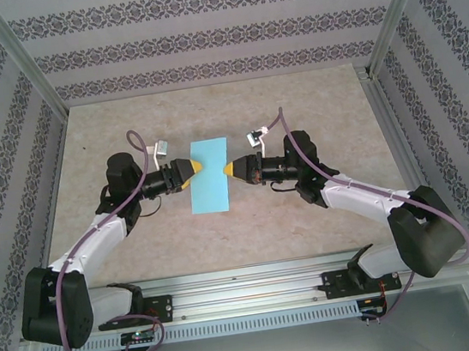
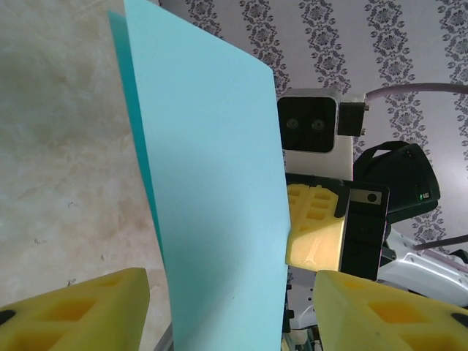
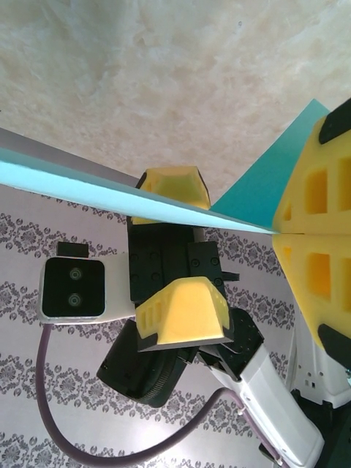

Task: Fold a paper plane with a square sheet of paper (fold left side to right side)
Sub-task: Third fold the triangle at the center of the table.

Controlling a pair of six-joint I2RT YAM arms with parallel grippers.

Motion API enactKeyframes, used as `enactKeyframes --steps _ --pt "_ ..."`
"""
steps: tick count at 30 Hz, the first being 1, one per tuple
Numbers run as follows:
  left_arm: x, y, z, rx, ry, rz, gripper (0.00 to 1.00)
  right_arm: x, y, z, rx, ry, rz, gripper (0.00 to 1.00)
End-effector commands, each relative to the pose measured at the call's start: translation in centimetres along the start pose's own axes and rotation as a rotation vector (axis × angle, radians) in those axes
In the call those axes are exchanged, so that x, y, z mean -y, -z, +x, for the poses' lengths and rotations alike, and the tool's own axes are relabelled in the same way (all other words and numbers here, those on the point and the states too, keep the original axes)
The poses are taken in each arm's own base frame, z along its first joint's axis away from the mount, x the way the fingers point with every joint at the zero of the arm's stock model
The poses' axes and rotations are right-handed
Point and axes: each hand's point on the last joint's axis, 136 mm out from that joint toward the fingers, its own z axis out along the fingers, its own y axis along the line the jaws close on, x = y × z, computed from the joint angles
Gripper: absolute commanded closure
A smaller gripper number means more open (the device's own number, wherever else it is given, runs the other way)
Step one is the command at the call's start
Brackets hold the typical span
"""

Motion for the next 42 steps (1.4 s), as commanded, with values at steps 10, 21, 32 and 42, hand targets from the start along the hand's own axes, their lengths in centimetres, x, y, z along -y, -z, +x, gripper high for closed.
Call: enactKeyframes --steps 10,21,32,42 --pt "0.9 -0.6 -0.5 0.001 -0.059 0.005 0.73 0.8 0.1 -0.2 0.005 0.036 0.032 1.0" --pt "-2.2 -2.4 0.4 0.004 -0.02 -0.097 0.98 5.4 3.0 -0.2 0.034 0.076 0.291 0.76" --pt "-9.3 -7.2 -0.1 0.117 0.15 -0.325 1.0 7.9 7.7 2.3 -0.114 0.539 0.946 0.54" --pt "-14.2 -9.2 0.7 0.132 0.375 -0.339 1.0 7.8 2.2 8.1 -0.309 0.957 1.004 0.35"
